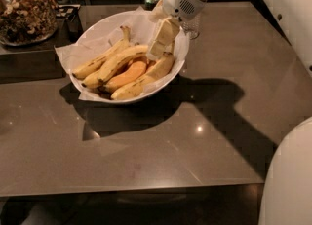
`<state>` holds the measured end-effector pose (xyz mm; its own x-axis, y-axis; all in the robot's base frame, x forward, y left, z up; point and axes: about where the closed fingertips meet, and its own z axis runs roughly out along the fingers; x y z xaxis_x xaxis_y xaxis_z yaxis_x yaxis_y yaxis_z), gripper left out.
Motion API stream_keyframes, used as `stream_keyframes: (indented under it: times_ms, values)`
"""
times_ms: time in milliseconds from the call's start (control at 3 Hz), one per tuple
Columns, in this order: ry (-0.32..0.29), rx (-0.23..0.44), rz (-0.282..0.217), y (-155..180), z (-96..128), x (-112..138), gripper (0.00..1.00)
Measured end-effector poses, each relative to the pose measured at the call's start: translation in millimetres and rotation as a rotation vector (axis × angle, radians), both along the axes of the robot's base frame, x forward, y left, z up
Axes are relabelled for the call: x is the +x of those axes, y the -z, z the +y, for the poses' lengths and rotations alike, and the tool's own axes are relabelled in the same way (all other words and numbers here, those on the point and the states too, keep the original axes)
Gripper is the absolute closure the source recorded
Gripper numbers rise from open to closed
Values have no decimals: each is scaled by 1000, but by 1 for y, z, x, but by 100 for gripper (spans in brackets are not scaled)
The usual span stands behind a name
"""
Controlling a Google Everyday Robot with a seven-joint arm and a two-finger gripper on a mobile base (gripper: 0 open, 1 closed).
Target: Pick banana from white bowl
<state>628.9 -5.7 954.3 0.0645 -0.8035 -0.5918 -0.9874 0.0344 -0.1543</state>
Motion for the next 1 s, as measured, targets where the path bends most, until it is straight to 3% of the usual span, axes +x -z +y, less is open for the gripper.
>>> stream_keyframes:
  times_ms: [1000]
  values:
    - [-1,22,62,18,2,8,19]
